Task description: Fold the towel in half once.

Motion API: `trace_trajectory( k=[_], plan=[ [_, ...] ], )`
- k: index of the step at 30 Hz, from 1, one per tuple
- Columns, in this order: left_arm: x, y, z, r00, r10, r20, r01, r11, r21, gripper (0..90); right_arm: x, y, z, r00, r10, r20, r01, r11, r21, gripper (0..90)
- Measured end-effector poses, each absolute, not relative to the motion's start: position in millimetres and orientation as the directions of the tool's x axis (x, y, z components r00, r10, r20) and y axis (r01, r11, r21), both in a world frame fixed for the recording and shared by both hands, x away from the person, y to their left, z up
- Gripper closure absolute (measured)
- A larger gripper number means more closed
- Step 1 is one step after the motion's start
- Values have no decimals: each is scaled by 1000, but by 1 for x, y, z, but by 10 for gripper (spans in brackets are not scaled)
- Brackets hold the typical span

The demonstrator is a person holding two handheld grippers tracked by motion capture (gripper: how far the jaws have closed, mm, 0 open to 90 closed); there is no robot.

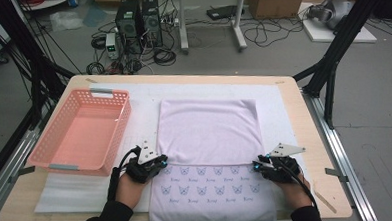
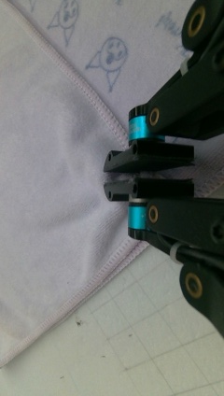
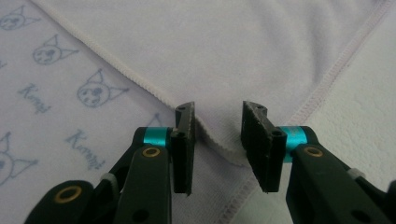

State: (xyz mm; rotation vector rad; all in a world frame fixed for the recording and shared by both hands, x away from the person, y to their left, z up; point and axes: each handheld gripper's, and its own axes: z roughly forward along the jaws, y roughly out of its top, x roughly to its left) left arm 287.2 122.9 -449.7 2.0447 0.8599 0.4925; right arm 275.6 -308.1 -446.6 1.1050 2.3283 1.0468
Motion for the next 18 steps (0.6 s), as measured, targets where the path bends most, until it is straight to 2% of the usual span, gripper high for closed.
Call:
trace_trajectory(
  k=[4, 7, 18],
  plan=[
    [287, 128, -447, 685, 728, -21, 401, -353, 845, 861, 275, -311, -446, -633, 774, -3, 508, 418, 753, 724],
    [284, 129, -444, 693, 720, -35, 392, -335, 857, 863, 274, -314, -445, -639, 769, -5, 500, 421, 757, 852],
    [275, 137, -434, 704, 705, -85, 380, -273, 884, 864, 270, -316, -440, -650, 760, 11, 488, 407, 772, 865]
  ],
)
